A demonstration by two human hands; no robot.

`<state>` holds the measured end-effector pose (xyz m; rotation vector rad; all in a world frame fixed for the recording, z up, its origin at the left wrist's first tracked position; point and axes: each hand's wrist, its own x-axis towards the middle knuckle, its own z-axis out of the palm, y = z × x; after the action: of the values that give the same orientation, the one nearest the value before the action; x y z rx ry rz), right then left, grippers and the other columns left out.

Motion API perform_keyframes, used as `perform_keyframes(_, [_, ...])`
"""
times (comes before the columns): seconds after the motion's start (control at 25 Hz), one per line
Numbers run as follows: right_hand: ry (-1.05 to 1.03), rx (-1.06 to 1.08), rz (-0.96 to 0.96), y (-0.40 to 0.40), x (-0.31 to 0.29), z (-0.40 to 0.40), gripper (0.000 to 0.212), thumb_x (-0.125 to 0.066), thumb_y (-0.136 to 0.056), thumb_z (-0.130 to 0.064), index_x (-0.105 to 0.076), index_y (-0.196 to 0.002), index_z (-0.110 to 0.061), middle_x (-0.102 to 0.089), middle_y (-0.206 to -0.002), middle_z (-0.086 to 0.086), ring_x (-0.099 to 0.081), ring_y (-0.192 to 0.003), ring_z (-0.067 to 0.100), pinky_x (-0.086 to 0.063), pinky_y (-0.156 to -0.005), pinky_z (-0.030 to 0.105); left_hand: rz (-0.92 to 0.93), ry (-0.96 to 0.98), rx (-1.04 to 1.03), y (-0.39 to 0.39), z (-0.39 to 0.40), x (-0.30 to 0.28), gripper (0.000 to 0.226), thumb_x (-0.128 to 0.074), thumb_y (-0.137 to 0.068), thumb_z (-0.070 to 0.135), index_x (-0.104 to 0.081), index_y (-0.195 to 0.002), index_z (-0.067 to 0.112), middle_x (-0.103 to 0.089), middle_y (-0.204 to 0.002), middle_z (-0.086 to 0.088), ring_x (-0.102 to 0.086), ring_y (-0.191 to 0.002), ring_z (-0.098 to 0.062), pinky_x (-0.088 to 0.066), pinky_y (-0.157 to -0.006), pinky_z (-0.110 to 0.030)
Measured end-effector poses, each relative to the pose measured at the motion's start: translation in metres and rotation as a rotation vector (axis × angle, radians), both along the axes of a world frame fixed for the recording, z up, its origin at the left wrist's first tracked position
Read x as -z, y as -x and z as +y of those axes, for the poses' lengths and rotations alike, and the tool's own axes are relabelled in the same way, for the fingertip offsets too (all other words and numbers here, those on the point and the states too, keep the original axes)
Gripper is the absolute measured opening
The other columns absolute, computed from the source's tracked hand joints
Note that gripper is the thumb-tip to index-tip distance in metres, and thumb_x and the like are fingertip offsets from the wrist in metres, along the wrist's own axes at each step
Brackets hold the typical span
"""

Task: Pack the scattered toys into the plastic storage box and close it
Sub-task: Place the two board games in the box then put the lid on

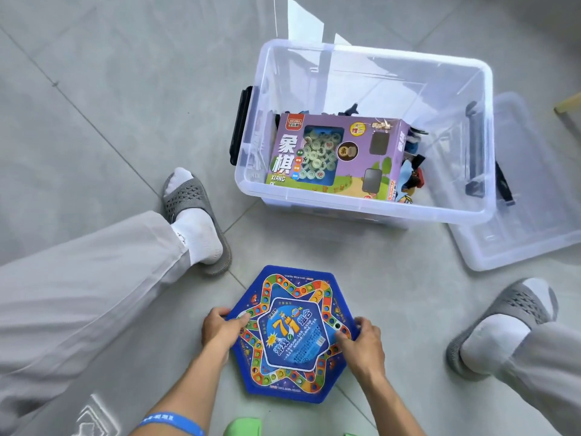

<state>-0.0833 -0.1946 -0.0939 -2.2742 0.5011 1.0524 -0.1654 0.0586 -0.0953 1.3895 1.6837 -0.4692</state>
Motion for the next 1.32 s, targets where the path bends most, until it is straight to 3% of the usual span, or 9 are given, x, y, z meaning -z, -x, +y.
perform_keyframes(0.12, [-0.111, 0.156, 0.150, -0.008, 0.004, -0.019, 0.034, -0.075, -0.083, -0.029, -0.057, -0.101, -0.007, -0.071, -0.103, 0.007, -0.070, -0.079, 0.015, -0.058, -0.068, 0.034, -0.132, 0.190, -0.216, -0.009, 0.005, -0.005, 0.040, -0.079, -0.078, 0.020, -0.055, -0.106, 0.005, -0.074, -0.088, -0.015, -0.072, -0.072, -0.031, -0.059, -0.062, -0.039])
perform_keyframes(0.2, [-0.235, 0.278, 0.254, -0.012, -0.007, -0.028, 0.038, -0.074, -0.085, -0.023, -0.057, -0.107, 0.003, -0.076, -0.094, 0.011, -0.073, -0.076, 0.020, -0.056, -0.064, 0.031, -0.193, 0.272, -0.256, -0.015, 0.000, -0.011, 0.038, -0.077, -0.081, 0.023, -0.053, -0.107, 0.009, -0.074, -0.088, -0.019, -0.073, -0.076, -0.036, -0.060, -0.071, -0.050])
perform_keyframes(0.28, [-0.417, 0.446, 0.307, -0.015, -0.025, -0.033, 0.038, -0.071, -0.088, -0.021, -0.053, -0.112, 0.002, -0.076, -0.094, 0.015, -0.074, -0.083, 0.030, -0.059, -0.075, 0.041, -0.278, 0.307, -0.289, -0.018, -0.005, -0.025, 0.039, -0.076, -0.082, 0.023, -0.052, -0.109, 0.010, -0.074, -0.090, -0.019, -0.073, -0.079, -0.038, -0.059, -0.074, -0.053])
perform_keyframes(0.44, [-0.644, 0.566, 0.229, -0.028, -0.076, -0.042, 0.045, -0.073, -0.081, -0.023, -0.050, -0.116, -0.005, -0.073, -0.103, 0.023, -0.071, -0.090, 0.040, -0.056, -0.087, 0.054, -0.463, 0.310, -0.293, -0.023, -0.017, -0.077, 0.041, -0.076, -0.080, 0.025, -0.053, -0.110, 0.009, -0.075, -0.090, -0.018, -0.073, -0.080, -0.038, -0.058, -0.076, -0.054])
perform_keyframes(0.72, [-0.953, 0.564, -0.019, -0.061, -0.179, -0.042, 0.067, -0.088, -0.064, -0.028, -0.054, -0.115, -0.002, -0.070, -0.107, 0.026, -0.072, -0.079, 0.035, -0.061, -0.068, 0.047, -0.870, 0.185, -0.209, -0.055, -0.024, -0.206, 0.033, -0.076, -0.080, 0.021, -0.054, -0.100, 0.008, -0.075, -0.090, -0.017, -0.072, -0.080, -0.039, -0.059, -0.073, -0.051])
perform_keyframes(0.96, [-0.855, 0.683, -0.243, -0.167, -0.234, -0.012, 0.027, -0.062, -0.086, -0.012, -0.060, -0.110, 0.000, -0.072, -0.092, 0.019, -0.069, -0.070, 0.032, -0.057, -0.077, 0.048, -0.908, 0.053, -0.059, -0.153, 0.010, -0.250, 0.015, -0.065, -0.089, 0.016, -0.067, -0.099, 0.005, -0.076, -0.089, -0.013, -0.071, -0.079, -0.029, -0.057, -0.082, -0.045])
perform_keyframes(1.08, [-0.720, 0.678, -0.254, -0.238, -0.247, 0.007, 0.014, -0.045, -0.082, 0.003, -0.054, -0.094, 0.003, -0.062, -0.079, 0.017, -0.059, -0.065, 0.033, -0.050, -0.066, 0.040, -0.859, 0.010, 0.050, -0.227, 0.032, -0.254, 0.010, -0.058, -0.090, 0.008, -0.064, -0.097, 0.004, -0.075, -0.087, -0.011, -0.072, -0.078, -0.027, -0.059, -0.071, -0.035])
perform_keyframes(1.2, [-0.628, 0.642, -0.285, -0.295, -0.235, 0.032, 0.019, -0.038, -0.081, 0.010, -0.053, -0.087, 0.001, -0.056, -0.083, 0.017, -0.054, -0.065, 0.032, -0.041, -0.061, 0.036, -0.769, -0.020, 0.070, -0.289, 0.042, -0.238, 0.019, -0.050, -0.089, -0.002, -0.058, -0.075, 0.007, -0.071, -0.087, -0.015, -0.068, -0.074, -0.028, -0.056, -0.051, -0.024])
perform_keyframes(1.32, [-0.563, 0.620, -0.261, -0.330, -0.202, 0.049, 0.025, -0.036, -0.079, 0.012, -0.054, -0.091, 0.000, -0.055, -0.089, 0.020, -0.056, -0.071, 0.033, -0.042, -0.061, 0.035, -0.674, 0.003, -0.038, -0.326, 0.050, -0.197, 0.023, -0.044, -0.086, -0.010, -0.053, -0.071, 0.006, -0.066, -0.075, -0.014, -0.063, -0.056, -0.022, -0.055, -0.052, -0.027])
